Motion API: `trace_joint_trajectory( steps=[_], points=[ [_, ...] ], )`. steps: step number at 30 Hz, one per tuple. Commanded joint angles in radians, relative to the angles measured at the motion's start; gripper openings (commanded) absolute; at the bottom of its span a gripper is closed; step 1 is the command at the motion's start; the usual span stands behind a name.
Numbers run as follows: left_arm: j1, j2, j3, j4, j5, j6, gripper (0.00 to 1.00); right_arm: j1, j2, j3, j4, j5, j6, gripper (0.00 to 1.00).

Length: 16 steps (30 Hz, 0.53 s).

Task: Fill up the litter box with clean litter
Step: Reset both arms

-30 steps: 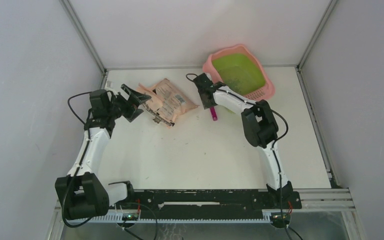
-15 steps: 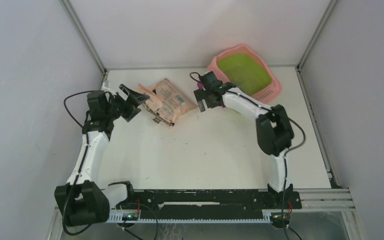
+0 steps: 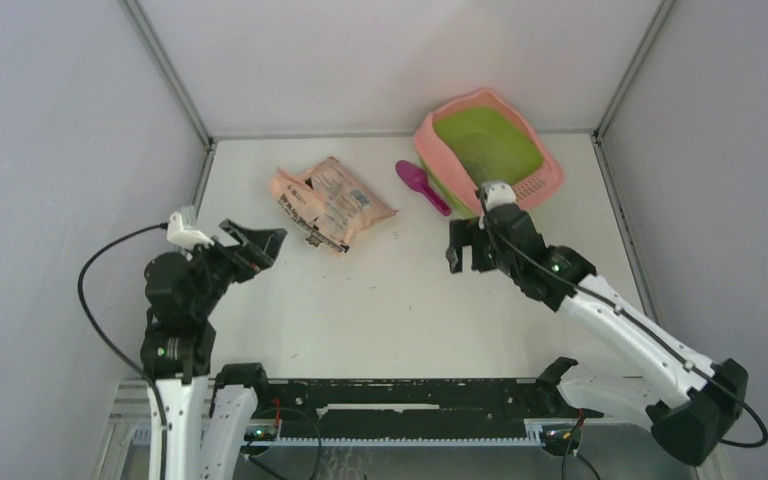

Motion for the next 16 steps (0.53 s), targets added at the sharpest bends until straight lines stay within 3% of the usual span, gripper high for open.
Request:
trace_joint_trajectory(
  steps=[1,8,16],
  points=[
    [-0.058,-0.134,-0.065,-0.139,-0.154,0.086,1.00,0.012,-0.236,-0.133,-0.083,0.077,0.139,0.99],
    [-0.060,-0.339,-0.094,-0.263,-0.225,0.083,1.00,-0.015,-0.589,-0.239,-0.138,0.164,0.257,0.99],
    [-0.060,-0.411,-0.123,-0.293,-0.184,0.061,1.00,-0.025,-0.644,-0.278,-0.185,0.181,0.298,0.99]
  ],
)
